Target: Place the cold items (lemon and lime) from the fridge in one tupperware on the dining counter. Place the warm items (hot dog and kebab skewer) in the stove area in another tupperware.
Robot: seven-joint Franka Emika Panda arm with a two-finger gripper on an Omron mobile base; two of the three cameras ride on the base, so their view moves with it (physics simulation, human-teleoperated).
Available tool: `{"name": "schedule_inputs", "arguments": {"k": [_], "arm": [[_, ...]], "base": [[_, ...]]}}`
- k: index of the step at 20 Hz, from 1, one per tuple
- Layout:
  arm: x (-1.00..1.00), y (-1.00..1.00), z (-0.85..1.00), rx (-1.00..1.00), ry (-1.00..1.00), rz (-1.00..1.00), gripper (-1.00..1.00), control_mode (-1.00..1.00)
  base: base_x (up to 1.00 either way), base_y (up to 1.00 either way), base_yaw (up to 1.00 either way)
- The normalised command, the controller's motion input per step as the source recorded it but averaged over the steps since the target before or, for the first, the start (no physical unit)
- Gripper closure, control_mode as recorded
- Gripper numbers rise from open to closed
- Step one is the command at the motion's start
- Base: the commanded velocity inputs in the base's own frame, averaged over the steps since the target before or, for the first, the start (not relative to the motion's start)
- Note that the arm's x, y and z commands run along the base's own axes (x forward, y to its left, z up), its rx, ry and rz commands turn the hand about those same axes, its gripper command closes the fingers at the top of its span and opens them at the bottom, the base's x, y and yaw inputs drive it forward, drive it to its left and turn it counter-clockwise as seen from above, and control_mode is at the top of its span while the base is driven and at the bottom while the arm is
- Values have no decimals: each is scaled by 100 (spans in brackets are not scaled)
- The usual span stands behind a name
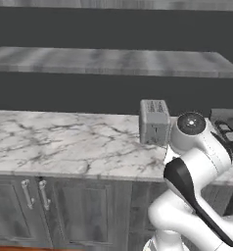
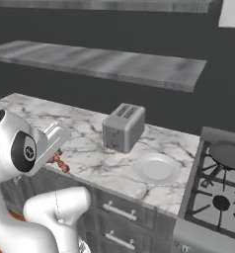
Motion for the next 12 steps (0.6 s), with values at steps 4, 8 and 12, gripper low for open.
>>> {"name": "schedule_inputs", "arguments": {"k": [4,8,12], "arm": [[0,0,0,0,0,0,100,100],[0,0,0,0,0,0,100,100],[0,0,0,0,0,0,100,100]], "base": [[0,20,93],[0,24,96],[0,18,91]]}}
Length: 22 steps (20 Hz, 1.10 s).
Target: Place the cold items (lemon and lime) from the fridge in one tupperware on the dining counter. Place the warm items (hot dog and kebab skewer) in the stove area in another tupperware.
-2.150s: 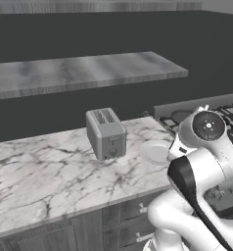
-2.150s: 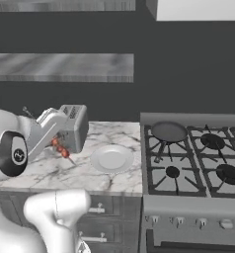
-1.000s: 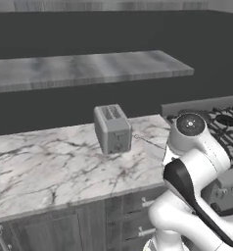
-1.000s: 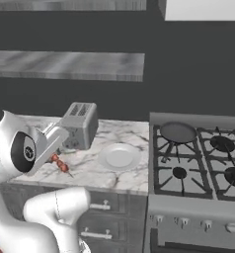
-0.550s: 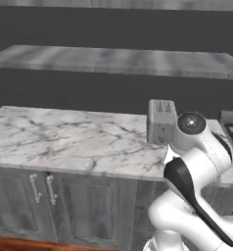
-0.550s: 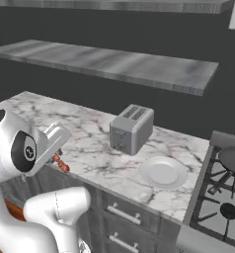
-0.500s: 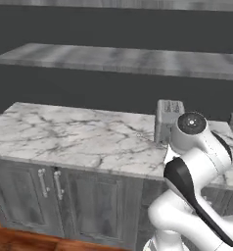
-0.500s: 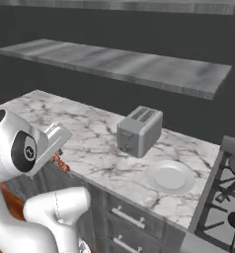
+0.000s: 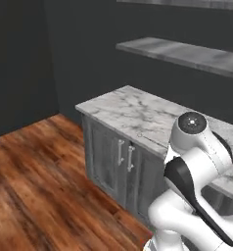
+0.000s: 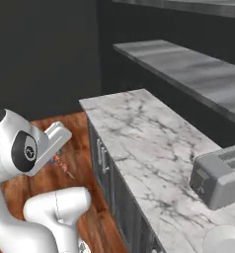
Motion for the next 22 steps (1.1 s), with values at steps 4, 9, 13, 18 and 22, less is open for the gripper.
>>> {"name": "schedule_inputs", "arguments": {"k": [4,9,13,18,22], "arm": [[0,0,0,0,0,0,100,100],[0,0,0,0,0,0,100,100],[0,0,0,0,0,0,100,100],[0,0,0,0,0,0,100,100],[0,0,0,0,0,0,100,100]], "base": [[0,29,82],[11,40,71],[42,25,56],[75,4,60],[86,0,66]]}}
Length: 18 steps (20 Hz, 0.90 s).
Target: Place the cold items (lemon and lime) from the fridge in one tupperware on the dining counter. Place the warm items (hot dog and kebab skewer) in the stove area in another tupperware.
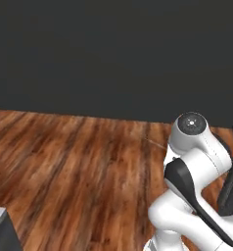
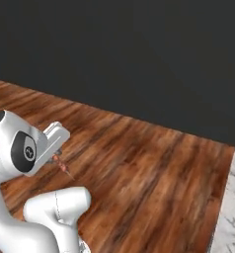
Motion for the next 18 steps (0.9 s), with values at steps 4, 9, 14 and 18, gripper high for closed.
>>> {"name": "schedule_inputs", "arguments": {"k": [4,9,14,18], "arm": [[0,0,0,0,0,0,100,100],[0,0,0,0,0,0,100,100],[0,0,0,0,0,0,100,100],[0,0,0,0,0,0,100,100]], "base": [[90,0,66],[97,0,67],[100,0,64],[100,0,56]]}}
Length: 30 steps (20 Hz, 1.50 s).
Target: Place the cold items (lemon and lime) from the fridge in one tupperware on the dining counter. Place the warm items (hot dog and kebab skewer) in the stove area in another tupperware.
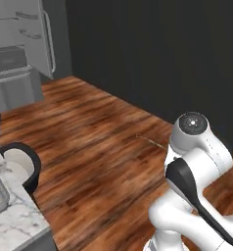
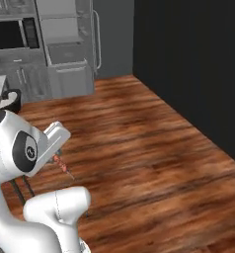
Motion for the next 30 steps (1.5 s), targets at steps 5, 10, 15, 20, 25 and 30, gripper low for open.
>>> {"name": "schedule_inputs", "arguments": {"k": [5,10,15,20,25,30], "arm": [[0,0,0,0,0,0,100,100],[0,0,0,0,0,0,100,100],[0,0,0,0,0,0,100,100],[0,0,0,0,0,0,100,100],[0,0,0,0,0,0,100,100],[0,0,0,0,0,0,100,100]], "base": [[100,-3,51],[89,-2,57],[68,-1,63],[54,-4,65],[40,-23,58],[30,-31,54]]}}
